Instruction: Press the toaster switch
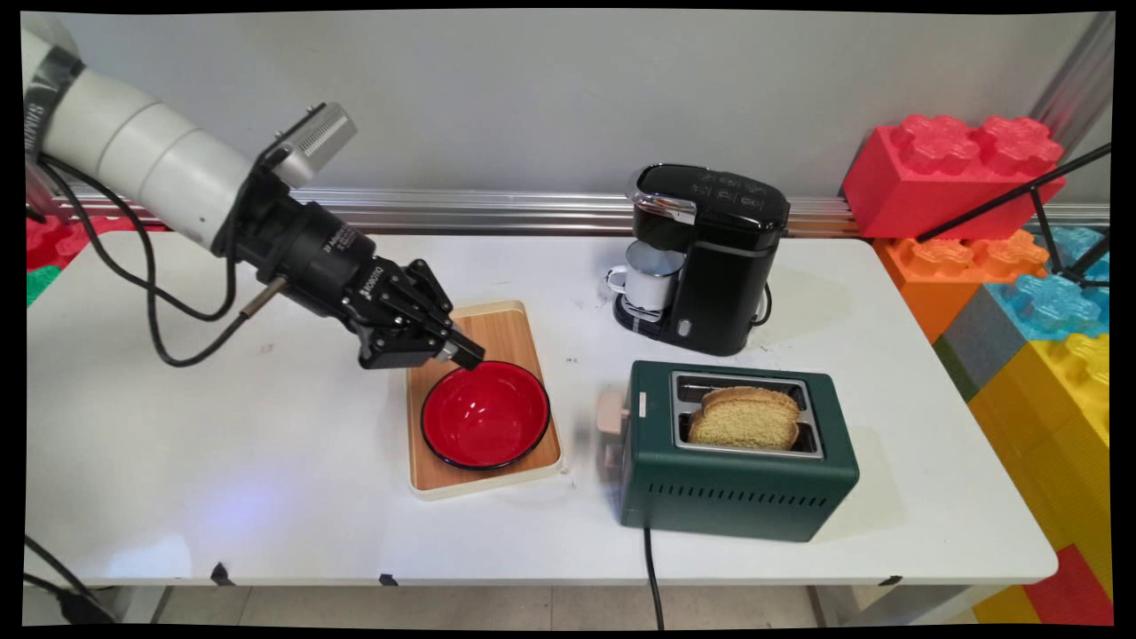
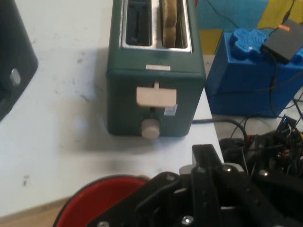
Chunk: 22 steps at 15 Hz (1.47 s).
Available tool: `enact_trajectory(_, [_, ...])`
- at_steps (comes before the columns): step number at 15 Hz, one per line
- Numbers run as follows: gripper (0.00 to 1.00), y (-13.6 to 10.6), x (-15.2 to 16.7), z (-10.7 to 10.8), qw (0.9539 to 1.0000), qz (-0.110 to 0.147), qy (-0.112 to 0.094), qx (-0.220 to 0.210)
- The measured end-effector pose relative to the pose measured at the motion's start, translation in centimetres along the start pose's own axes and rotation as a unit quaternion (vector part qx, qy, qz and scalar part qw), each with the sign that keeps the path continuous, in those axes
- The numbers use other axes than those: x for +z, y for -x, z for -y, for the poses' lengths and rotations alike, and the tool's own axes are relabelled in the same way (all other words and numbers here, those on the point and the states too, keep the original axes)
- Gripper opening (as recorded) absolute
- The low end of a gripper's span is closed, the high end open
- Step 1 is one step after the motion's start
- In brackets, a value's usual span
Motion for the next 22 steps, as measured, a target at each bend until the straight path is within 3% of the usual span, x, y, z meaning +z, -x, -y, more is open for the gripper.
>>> enact_trajectory(10, [0.0, -0.3, 5.4, 0.6, 0.9995, -0.03, 0.005, 0.002])
enact_trajectory(22, [0.0, 0.1, 11.3, 1.8, 0.9986, -0.052, -0.004, -0.002])
